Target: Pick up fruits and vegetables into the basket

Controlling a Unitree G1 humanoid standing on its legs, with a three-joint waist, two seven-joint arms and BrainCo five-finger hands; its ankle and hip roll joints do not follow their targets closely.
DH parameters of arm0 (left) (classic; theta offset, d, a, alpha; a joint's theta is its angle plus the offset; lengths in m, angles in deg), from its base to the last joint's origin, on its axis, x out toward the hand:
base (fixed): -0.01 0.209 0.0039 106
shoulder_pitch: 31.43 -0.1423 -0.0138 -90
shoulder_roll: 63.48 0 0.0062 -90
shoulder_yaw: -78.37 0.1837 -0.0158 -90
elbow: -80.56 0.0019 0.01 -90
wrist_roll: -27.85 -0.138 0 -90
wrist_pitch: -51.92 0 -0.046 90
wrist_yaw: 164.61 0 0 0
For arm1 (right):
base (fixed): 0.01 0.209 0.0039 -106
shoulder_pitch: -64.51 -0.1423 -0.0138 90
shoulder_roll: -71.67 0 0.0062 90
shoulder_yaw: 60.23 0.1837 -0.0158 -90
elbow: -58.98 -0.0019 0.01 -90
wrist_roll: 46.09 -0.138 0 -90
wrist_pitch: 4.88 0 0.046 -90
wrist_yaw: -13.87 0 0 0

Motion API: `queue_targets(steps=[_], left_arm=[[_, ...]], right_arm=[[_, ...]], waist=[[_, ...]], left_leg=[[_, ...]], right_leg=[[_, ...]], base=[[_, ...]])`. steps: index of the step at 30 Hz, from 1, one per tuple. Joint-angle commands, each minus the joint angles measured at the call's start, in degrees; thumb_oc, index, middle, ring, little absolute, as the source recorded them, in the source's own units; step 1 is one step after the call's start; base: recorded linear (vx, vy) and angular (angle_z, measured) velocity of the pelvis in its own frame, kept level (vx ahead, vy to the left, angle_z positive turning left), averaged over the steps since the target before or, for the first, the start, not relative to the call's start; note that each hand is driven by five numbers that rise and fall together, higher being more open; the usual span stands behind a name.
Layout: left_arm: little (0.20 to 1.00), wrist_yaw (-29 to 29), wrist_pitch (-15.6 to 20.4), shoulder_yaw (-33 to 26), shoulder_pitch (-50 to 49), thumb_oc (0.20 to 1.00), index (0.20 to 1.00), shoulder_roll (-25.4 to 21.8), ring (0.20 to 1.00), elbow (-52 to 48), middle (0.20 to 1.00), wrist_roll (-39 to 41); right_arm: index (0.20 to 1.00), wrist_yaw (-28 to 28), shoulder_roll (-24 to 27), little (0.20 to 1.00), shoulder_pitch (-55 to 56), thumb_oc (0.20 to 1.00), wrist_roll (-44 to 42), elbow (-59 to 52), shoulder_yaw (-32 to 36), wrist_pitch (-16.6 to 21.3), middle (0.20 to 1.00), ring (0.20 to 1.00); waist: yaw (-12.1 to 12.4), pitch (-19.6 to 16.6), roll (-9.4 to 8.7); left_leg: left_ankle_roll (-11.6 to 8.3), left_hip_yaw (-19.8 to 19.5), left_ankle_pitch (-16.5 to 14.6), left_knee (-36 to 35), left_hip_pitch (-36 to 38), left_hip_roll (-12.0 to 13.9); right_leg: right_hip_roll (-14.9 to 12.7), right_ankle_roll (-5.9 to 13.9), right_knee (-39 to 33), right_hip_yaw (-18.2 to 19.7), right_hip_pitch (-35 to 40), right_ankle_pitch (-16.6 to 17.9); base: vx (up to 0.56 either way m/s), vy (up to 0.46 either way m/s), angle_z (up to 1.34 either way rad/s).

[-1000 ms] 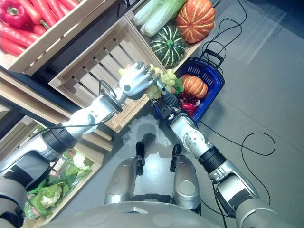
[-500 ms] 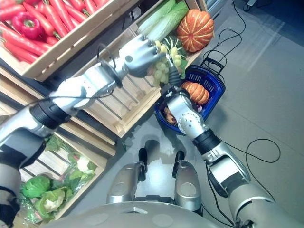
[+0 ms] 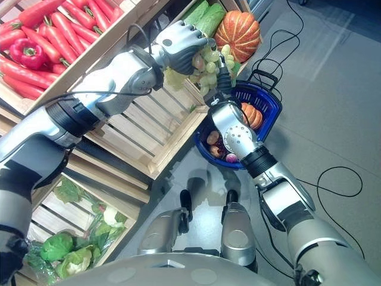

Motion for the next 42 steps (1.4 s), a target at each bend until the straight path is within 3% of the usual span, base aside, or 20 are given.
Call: queue_targets(steps=[1, 9, 16, 20, 24, 28, 29, 31, 34, 36, 37, 40, 42], left_arm=[[1.000, -1.13, -0.88, 1.66, 7.11, 1.000, 1.000, 1.47, 1.000, 3.43, 1.000, 3.00], [1.000, -4.51, -3.76, 1.08, 7.30, 1.000, 1.000, 2.24, 1.000, 7.31, 1.000, -0.52], [1.000, -5.60, -6.74, 0.68, 7.11, 1.000, 1.000, 2.38, 1.000, 11.61, 1.000, -2.38], [1.000, -4.79, -9.81, -0.88, 6.19, 1.000, 1.000, 2.56, 1.000, 14.52, 1.000, 4.74], [1.000, -4.74, -16.96, -5.63, 2.15, 1.000, 1.000, 3.62, 1.000, 16.91, 1.000, 24.16], [1.000, -0.79, -18.41, -11.24, -3.05, 1.000, 1.000, 4.87, 1.000, 18.65, 1.000, 34.24], [1.000, 1.22, -18.13, -12.33, -5.90, 1.000, 1.000, 5.12, 1.000, 17.80, 1.000, 35.55], [1.000, 4.37, -13.67, -16.18, -18.72, 1.000, 1.000, 1.64, 1.000, 11.96, 1.000, 35.03], [1.000, 9.44, -5.81, -21.52, -38.76, 1.000, 1.000, -1.73, 1.000, 2.22, 1.000, 28.20], [1.000, 10.26, -4.88, -22.26, -41.69, 1.000, 1.000, -1.89, 1.000, 0.79, 1.000, 27.33], [1.000, 12.70, -1.16, -24.24, -49.41, 1.000, 1.000, -1.12, 1.000, -0.97, 1.000, 23.51], [1.000, 16.73, 5.29, -26.18, -58.00, 1.000, 1.000, -0.99, 1.000, -2.74, 1.000, 18.85], [1.000, 17.65, 7.41, -27.17, -60.26, 1.000, 1.000, -1.11, 1.000, -3.72, 1.000, 18.04]], right_arm=[[0.200, 7.50, -6.09, 0.200, -16.31, 0.200, 1.80, -4.88, -0.56, 2.66, 0.200, 0.200], [0.200, 7.64, -5.37, 0.200, -17.18, 0.200, 6.23, -4.15, -0.60, 3.35, 0.200, 0.200], [0.200, 8.02, -3.55, 0.200, -17.90, 0.200, 13.44, -3.64, -0.38, 1.77, 0.200, 0.200], [0.200, 7.75, -2.18, 0.200, -18.73, 0.200, 19.56, -3.76, -0.05, 1.26, 0.200, 0.200], [0.200, 7.32, -0.76, 0.200, -18.62, 0.200, 26.00, -4.44, 1.31, 0.05, 0.200, 0.200], [0.200, 7.75, 0.72, 0.200, -17.36, 0.200, 31.32, -5.52, 2.95, -1.30, 0.200, 0.200], [0.200, 7.30, 1.76, 0.200, -16.60, 0.200, 32.13, -7.27, 3.41, -1.78, 0.200, 0.200], [0.200, 7.30, 5.83, 0.200, -12.73, 0.200, 34.45, -12.18, 6.76, -2.50, 0.200, 0.200], [0.200, 8.64, 9.96, 0.200, -4.87, 0.200, 38.36, -16.74, 12.68, -1.69, 0.200, 0.200], [0.200, 8.55, 10.16, 0.200, -3.45, 0.200, 39.25, -17.31, 13.37, -1.47, 0.200, 0.200], [0.200, 9.60, 11.26, 0.200, -0.47, 0.200, 39.96, -17.28, 15.90, -0.21, 0.200, 0.200], [0.200, 10.10, 12.76, 0.200, 2.89, 0.200, 39.84, -15.45, 19.14, 2.38, 0.200, 0.200], [0.200, 10.61, 13.42, 0.200, 4.07, 0.200, 39.68, -14.31, 20.79, 3.56, 0.200, 0.200]], waist=[[-0.40, 1.82, -2.21], [-0.67, 2.60, -2.24], [-0.88, 3.31, -2.34], [-0.85, 3.70, -2.55], [-0.76, 4.10, -2.58], [-0.91, 4.84, -2.82], [-0.78, 5.11, -2.90], [0.48, 6.35, -2.98], [2.69, 7.89, -2.57], [2.97, 7.87, -2.53], [4.04, 8.36, -2.40], [5.61, 8.93, -2.36], [6.05, 9.21, -2.37]], left_leg=[[3.02, 0.47, -7.13, 2.25, 1.74, -4.71], [2.98, 0.46, -6.73, 2.52, 1.20, -4.74], [2.78, 0.69, -6.35, 2.80, 0.58, -4.62], [2.71, 0.70, -6.23, 3.15, 0.01, -4.55], [2.70, 0.73, -6.11, 3.61, -0.64, -4.55], [2.73, 1.13, -6.21, 4.46, -1.19, -4.42], [2.67, 1.35, -6.29, 4.66, -1.55, -4.37], [2.74, 1.16, -6.47, 5.30, -2.72, -4.46], [2.79, 0.49, -7.01, 6.51, -3.57, -4.73], [2.80, 0.34, -7.18, 6.80, -3.64, -4.76], [2.93, 0.09, -7.50, 7.21, -3.65, -4.83], [3.11, -0.09, -8.07, 7.79, -3.49, -4.76], [3.23, 0.00, -8.35, 8.22, -3.77, -4.62]], right_leg=[[1.11, 1.69, -6.80, 0.95, 4.39, 2.03], [1.11, 1.41, -6.77, 0.99, 4.04, 2.20], [1.07, 1.20, -6.76, 0.62, 3.79, 2.30], [1.08, 1.13, -6.43, 0.42, 3.29, 2.27], [1.12, 1.11, -6.08, 0.49, 2.66, 2.34], [1.24, 1.09, -5.26, 0.66, 1.84, 2.30], [1.24, 1.16, -5.02, 0.45, 1.38, 2.23], [1.13, 1.32, -4.66, -0.13, 0.40, 2.29], [0.93, 1.29, -3.98, -1.44, 0.15, 2.23], [0.88, 1.28, -3.86, -1.70, 0.23, 2.20], [0.82, 1.21, -3.77, -2.36, 0.59, 2.11], [0.72, 1.19, -3.40, -3.32, 1.09, 1.99], [0.70, 1.15, -3.04, -3.56, 0.88, 1.94]], base=[[0.00, 0.000, 0.00], [0.00, 0.000, 0.00], [0.00, 0.000, 0.00], [-0.02, 0.000, 0.00], [-0.02, 0.004, 0.00], [-0.04, 0.007, 0.00], [-0.09, -0.034, -0.01], [-0.12, -0.068, 0.01], [-0.07, -0.082, 0.08], [-0.01, -0.053, 0.15], [-0.01, -0.074, 0.16], [0.01, -0.081, 0.23], [0.00, -0.055, 0.24]])
